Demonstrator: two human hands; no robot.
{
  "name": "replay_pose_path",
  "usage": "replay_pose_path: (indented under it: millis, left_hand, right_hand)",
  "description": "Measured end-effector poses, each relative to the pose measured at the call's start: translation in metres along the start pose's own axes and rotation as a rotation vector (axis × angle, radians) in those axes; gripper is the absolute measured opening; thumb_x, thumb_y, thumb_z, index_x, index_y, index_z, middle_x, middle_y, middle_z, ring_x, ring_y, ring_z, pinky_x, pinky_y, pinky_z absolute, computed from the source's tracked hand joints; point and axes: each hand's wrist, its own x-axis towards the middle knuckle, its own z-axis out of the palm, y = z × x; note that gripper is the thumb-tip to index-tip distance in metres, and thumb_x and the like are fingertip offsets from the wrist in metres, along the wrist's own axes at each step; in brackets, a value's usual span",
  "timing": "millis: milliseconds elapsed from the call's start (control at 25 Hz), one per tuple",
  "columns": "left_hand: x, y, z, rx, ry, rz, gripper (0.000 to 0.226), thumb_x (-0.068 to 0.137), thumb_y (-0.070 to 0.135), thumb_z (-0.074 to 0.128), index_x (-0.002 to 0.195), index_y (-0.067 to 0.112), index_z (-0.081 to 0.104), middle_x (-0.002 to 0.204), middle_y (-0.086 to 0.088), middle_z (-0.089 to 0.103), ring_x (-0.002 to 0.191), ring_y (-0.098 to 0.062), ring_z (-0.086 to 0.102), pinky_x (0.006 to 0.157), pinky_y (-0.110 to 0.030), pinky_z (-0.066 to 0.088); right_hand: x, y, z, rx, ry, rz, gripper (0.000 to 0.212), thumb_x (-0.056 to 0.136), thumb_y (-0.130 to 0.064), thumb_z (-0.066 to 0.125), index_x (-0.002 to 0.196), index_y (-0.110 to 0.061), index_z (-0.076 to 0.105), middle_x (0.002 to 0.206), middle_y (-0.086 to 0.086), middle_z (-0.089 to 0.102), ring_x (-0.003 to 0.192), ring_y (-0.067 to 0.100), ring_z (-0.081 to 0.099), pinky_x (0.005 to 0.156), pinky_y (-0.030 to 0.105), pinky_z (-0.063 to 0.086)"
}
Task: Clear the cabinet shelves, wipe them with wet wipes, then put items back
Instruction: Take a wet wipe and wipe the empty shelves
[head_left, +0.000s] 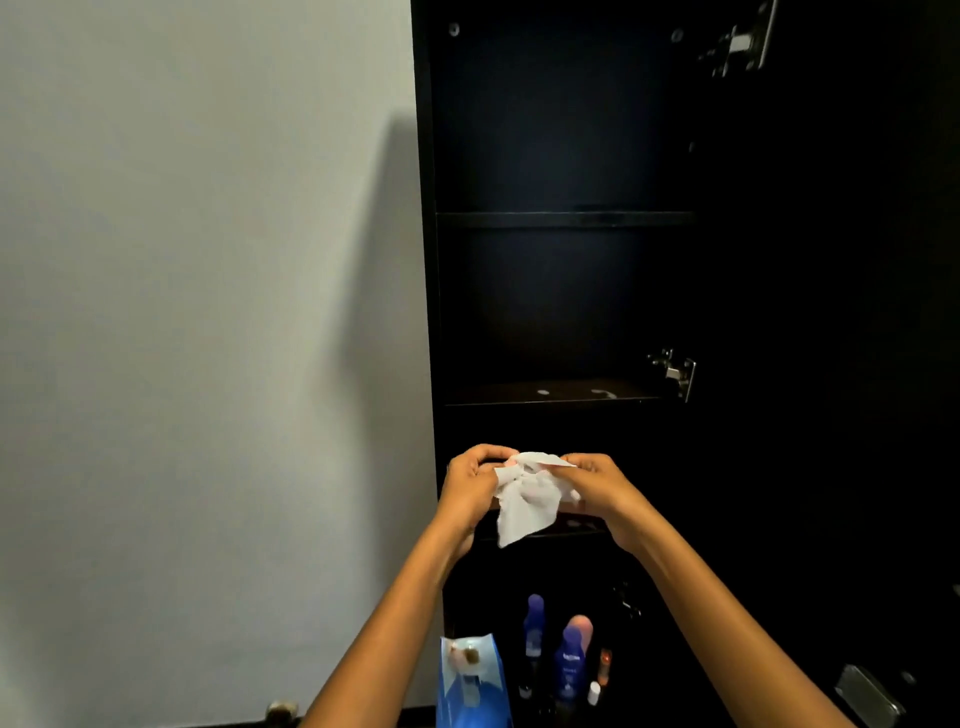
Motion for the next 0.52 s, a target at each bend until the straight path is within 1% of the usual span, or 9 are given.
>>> replay_pose_path:
  millis: [80, 160, 240, 280, 320, 360, 400, 480, 520]
  left_hand:
    - [0.011, 0.008, 0.002, -0.103, 0.022, -0.116, 0.007, 0.090, 0.015, 0.056, 0.095, 0.010, 0.059, 0.083, -0.008, 0.064, 0.069, -0.017, 0.060, 0.058, -0.026, 0.050]
    - [0.019, 0.015, -0.001, -0.191, -0.008, -0.195, 0.017, 0.091, 0.024, 0.056, 0.091, 0.007, 0.057, 0.078, -0.008, 0.061, 0.066, -0.018, 0.059, 0.058, -0.027, 0.052]
    - [0.023, 0.017, -0.005, -0.118, -0.055, -0.199, 0.017, 0.083, 0.019, 0.068, 0.090, 0.008, 0.057, 0.081, -0.010, 0.064, 0.070, -0.021, 0.063, 0.065, -0.032, 0.058]
    - [0.026, 0.015, -0.006, -0.043, -0.035, -0.173, 0.017, 0.078, 0.012, 0.072, 0.089, 0.009, 0.059, 0.083, -0.012, 0.065, 0.072, -0.023, 0.064, 0.070, -0.037, 0.058]
    - [0.028, 0.016, -0.007, 0.001, 0.018, -0.133, 0.015, 0.075, 0.005, 0.072, 0.084, 0.010, 0.062, 0.081, -0.012, 0.065, 0.071, -0.024, 0.064, 0.071, -0.038, 0.058]
    - [0.031, 0.018, -0.006, 0.002, 0.086, -0.092, 0.012, 0.074, 0.000, 0.071, 0.076, 0.009, 0.064, 0.077, -0.012, 0.065, 0.067, -0.023, 0.062, 0.067, -0.034, 0.056]
    - [0.034, 0.023, -0.005, -0.025, 0.128, -0.058, 0.013, 0.073, -0.004, 0.069, 0.071, 0.009, 0.066, 0.075, -0.013, 0.065, 0.065, -0.022, 0.062, 0.063, -0.030, 0.053]
    - [0.041, 0.037, -0.001, -0.082, 0.124, -0.016, 0.012, 0.076, -0.005, 0.065, 0.074, 0.007, 0.069, 0.075, -0.015, 0.068, 0.065, -0.023, 0.065, 0.061, -0.028, 0.054]
    - [0.043, 0.047, 0.001, -0.090, 0.101, 0.008, 0.011, 0.078, -0.003, 0.062, 0.079, 0.005, 0.070, 0.075, -0.014, 0.070, 0.067, -0.022, 0.067, 0.060, -0.028, 0.055]
  right_hand:
    - [0.009, -0.008, -0.001, 0.119, -0.031, 0.079, 0.021, 0.093, -0.025, 0.055, 0.097, -0.009, 0.068, 0.095, 0.010, 0.071, 0.086, 0.020, 0.067, 0.069, 0.031, 0.055]
    - [0.019, -0.010, -0.002, 0.100, 0.012, 0.036, 0.022, 0.094, -0.025, 0.053, 0.103, -0.010, 0.066, 0.102, 0.013, 0.071, 0.089, 0.024, 0.067, 0.067, 0.033, 0.055]
    - [0.022, -0.016, -0.002, 0.062, 0.070, -0.017, 0.019, 0.092, -0.015, 0.053, 0.106, -0.009, 0.064, 0.107, 0.018, 0.067, 0.089, 0.026, 0.066, 0.064, 0.032, 0.053]
    - [0.021, -0.019, -0.001, 0.059, 0.090, -0.026, 0.020, 0.091, -0.007, 0.052, 0.107, -0.011, 0.064, 0.106, 0.017, 0.066, 0.088, 0.026, 0.065, 0.065, 0.032, 0.053]
    - [0.020, -0.022, 0.000, 0.066, 0.088, -0.050, 0.026, 0.089, 0.000, 0.049, 0.107, -0.012, 0.064, 0.104, 0.015, 0.066, 0.086, 0.024, 0.064, 0.067, 0.031, 0.053]
    - [0.017, -0.026, 0.004, 0.058, 0.067, -0.105, 0.030, 0.088, 0.003, 0.048, 0.107, -0.013, 0.065, 0.101, 0.012, 0.067, 0.086, 0.021, 0.064, 0.070, 0.028, 0.052]
    - [0.015, -0.029, 0.009, 0.039, 0.035, -0.186, 0.030, 0.088, 0.002, 0.051, 0.107, -0.013, 0.067, 0.099, 0.007, 0.068, 0.089, 0.018, 0.065, 0.073, 0.024, 0.051]
    - [0.011, -0.034, 0.021, -0.129, 0.030, -0.367, 0.027, 0.085, -0.012, 0.065, 0.111, -0.020, 0.066, 0.100, -0.008, 0.068, 0.095, 0.004, 0.064, 0.077, 0.012, 0.050]
    - [0.011, -0.037, 0.025, -0.249, 0.090, -0.465, 0.032, 0.081, -0.019, 0.072, 0.112, -0.024, 0.065, 0.099, -0.015, 0.066, 0.093, -0.003, 0.063, 0.076, 0.008, 0.049]
